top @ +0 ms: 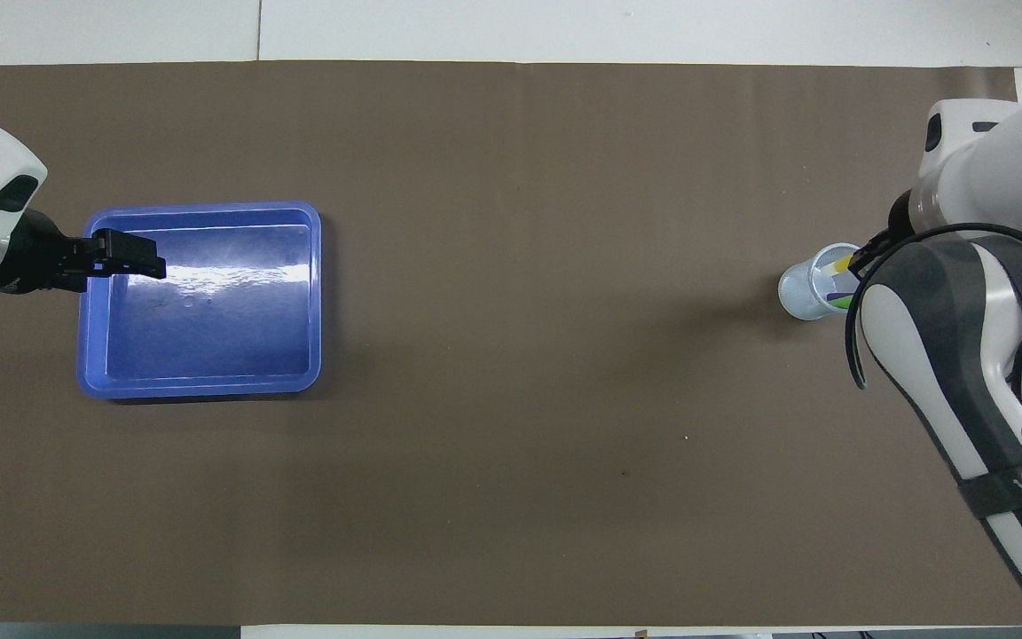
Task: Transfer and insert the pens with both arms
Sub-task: 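Insert the yellow pen into the cup while the left gripper returns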
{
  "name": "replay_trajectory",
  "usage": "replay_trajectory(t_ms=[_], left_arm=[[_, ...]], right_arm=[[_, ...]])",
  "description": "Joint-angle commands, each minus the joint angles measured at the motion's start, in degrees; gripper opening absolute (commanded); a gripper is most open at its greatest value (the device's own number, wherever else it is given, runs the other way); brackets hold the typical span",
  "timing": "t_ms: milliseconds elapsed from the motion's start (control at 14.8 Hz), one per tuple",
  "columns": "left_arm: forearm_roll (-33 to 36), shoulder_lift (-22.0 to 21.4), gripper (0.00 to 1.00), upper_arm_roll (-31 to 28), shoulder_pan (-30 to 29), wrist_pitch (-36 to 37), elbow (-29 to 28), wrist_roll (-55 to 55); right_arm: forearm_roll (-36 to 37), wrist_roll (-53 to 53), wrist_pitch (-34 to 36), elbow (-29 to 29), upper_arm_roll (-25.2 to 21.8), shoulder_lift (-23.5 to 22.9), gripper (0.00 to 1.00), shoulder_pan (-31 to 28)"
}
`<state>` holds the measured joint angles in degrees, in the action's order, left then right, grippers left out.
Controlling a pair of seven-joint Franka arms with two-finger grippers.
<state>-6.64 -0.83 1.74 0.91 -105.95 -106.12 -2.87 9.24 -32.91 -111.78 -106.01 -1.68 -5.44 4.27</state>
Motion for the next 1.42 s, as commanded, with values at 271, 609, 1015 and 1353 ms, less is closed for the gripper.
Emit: replay_trajectory(t_ms=[271, 609, 1015, 1353], left_arm=[[1.7, 0.0, 1.00, 0.5, -0.4, 9.3, 8.7, 0.6], [2.2, -0.9, 1.00, 0.5, -0.3, 14.5, 10.8, 0.5], [3.3, -3.1, 1.00, 0.7, -0.2, 12.8, 7.3, 0.6], [6.0, -3.4, 1.00, 0.8, 0.6, 11.3, 6.4, 0.6]], right_arm=[[1.4, -2.0, -8.4, -8.8, 0.5, 3.7, 0.00, -2.4], [0.8, -2.5, -12.9, -10.9, 0.6, 1.9, 0.00, -3.9], [-1.5, -2.1, -16.2, -14.3, 0.6, 2.4, 0.00, -3.8], [-3.8, -2.2, -16.3, -14.5, 0.6, 2.4, 0.00, -3.8]])
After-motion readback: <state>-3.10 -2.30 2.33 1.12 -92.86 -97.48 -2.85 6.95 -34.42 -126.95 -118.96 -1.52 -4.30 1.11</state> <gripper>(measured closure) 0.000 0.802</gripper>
